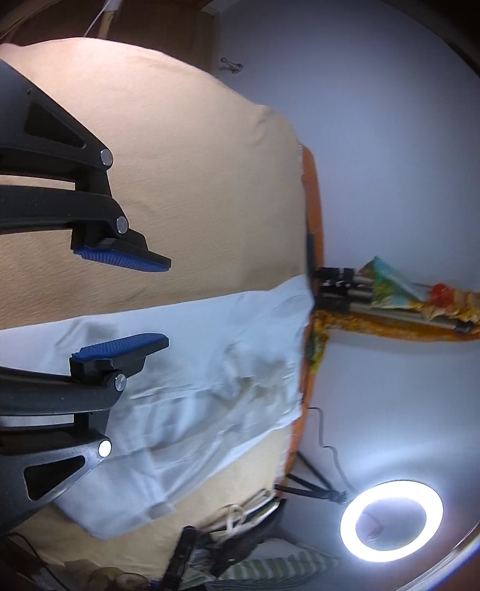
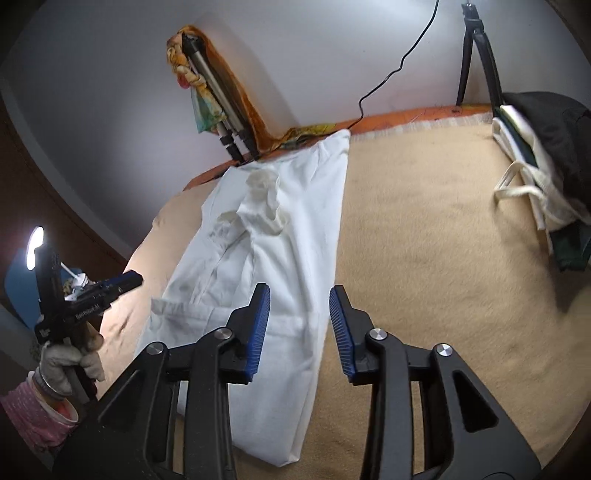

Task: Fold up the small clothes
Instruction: 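Move both open grippers to the collar end and close on it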

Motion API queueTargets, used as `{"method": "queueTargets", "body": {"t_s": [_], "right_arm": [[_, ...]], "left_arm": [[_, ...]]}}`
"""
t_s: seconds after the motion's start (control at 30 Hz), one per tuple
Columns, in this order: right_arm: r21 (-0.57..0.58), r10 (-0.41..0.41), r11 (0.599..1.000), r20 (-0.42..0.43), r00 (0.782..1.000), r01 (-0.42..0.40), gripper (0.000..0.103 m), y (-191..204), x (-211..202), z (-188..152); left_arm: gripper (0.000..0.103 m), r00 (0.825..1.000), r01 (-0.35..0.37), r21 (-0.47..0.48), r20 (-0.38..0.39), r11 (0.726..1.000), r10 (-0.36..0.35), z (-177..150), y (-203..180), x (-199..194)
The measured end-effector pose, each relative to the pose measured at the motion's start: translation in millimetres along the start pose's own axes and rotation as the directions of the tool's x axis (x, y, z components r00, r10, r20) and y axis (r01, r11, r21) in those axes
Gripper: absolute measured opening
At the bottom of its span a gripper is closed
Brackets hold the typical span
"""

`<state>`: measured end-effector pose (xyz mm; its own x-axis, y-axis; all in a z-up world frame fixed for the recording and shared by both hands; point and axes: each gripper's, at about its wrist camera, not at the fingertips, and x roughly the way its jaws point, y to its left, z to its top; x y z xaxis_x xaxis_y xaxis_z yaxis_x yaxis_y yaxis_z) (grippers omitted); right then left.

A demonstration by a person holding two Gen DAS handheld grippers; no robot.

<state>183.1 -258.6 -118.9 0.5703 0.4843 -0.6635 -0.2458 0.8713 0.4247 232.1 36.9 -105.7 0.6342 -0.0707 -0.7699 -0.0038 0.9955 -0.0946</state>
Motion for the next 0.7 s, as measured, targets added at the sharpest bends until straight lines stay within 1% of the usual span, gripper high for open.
{"method": "queueTargets", "body": {"t_s": [0.1,0.17,0.3,0.4,0.47,0.5,0.57,0.7], "right_arm": [[-0.014,-0.023,1.000,-0.015,1.000,0.022,0.036,-2.2,8.1,12.2],[-0.038,-0.036,0.999,-0.023,0.999,0.035,0.036,-2.2,16.3,23.7],[-0.083,-0.004,0.997,-0.049,0.999,0.000,0.036,-2.8,36.1,48.1],[-0.120,-0.047,0.992,-0.067,0.997,0.039,0.036,-3.6,55.4,61.5],[-0.105,-0.047,0.994,-0.085,0.995,0.038,0.042,-10.0,72.3,72.0],[-0.095,-0.046,0.995,-0.087,0.995,0.037,0.043,-13.7,79.5,77.5],[-0.077,-0.041,0.996,-0.086,0.995,0.035,0.043,-22.1,95.1,89.0],[-0.014,-0.019,1.000,-0.086,0.996,0.018,0.043,-43.4,129.1,114.8]], "left_arm": [[0.036,1.000,0.008,-0.012,0.028,1.000,-0.008,23.2,7.9,5.4],[0.037,0.999,0.016,-0.007,0.028,1.000,-0.016,39.3,12.4,15.2],[0.037,1.000,0.009,0.005,0.030,1.000,-0.009,62.1,19.4,37.6],[0.037,0.999,0.034,-0.011,0.011,0.999,-0.034,76.6,23.6,60.2],[0.039,0.998,0.062,-0.031,-0.004,0.998,-0.063,85.0,26.5,75.9],[0.042,0.997,0.071,-0.034,-0.010,0.997,-0.071,88.0,26.7,83.2],[0.044,0.996,0.089,-0.048,-0.026,0.995,-0.091,94.8,29.9,99.2],[0.045,0.990,0.125,-0.113,-0.049,0.986,-0.132,107.0,41.6,129.5]]}}
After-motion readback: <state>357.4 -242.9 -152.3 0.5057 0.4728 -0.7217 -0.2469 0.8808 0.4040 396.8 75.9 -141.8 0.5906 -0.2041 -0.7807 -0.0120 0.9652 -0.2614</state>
